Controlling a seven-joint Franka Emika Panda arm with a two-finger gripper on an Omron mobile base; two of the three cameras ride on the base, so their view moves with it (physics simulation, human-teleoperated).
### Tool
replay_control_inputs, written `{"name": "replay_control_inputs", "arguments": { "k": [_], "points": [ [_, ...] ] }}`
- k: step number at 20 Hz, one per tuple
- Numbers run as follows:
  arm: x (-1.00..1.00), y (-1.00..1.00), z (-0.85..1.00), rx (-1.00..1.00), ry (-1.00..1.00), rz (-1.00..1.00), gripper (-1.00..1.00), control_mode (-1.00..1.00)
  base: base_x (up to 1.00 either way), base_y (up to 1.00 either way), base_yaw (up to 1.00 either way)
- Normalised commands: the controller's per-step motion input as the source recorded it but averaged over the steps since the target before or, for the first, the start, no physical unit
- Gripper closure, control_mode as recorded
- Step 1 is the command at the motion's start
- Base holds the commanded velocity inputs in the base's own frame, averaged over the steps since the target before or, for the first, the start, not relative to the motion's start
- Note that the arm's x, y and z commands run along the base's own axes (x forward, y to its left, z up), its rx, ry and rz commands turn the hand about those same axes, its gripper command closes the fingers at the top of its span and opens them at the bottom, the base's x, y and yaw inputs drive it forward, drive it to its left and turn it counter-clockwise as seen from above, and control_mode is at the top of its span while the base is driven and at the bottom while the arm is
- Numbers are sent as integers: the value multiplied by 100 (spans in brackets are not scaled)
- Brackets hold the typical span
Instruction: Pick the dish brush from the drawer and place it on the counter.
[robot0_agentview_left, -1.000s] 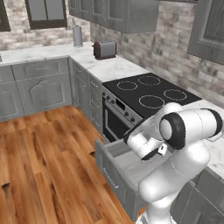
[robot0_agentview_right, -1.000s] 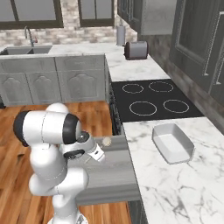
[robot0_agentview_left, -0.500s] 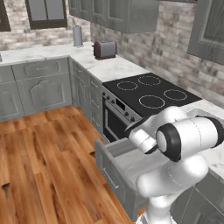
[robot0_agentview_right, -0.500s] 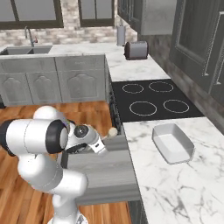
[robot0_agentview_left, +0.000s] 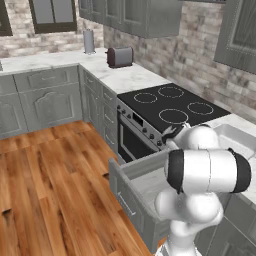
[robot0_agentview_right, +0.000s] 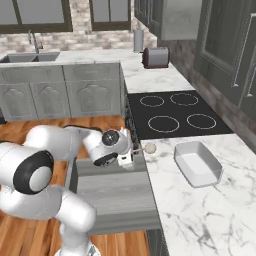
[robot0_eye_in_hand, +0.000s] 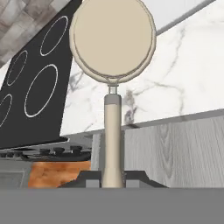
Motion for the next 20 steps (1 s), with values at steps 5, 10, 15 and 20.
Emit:
{"name": "replay_control_inputs", "arguments": {
  "k": [5, 10, 15, 20],
  "points": [
    [11, -20, 100, 37, -15, -66, 100, -100, 0, 0, 0],
    [11, -91, 42, 17, 16, -73, 100, -100, 0, 0, 0],
    [7, -100, 0, 15, 29, -69, 100, -100, 0, 0, 0],
    [-19, -100, -5, 17, 22, -49, 100, -100, 0, 0, 0]
  ]
}}
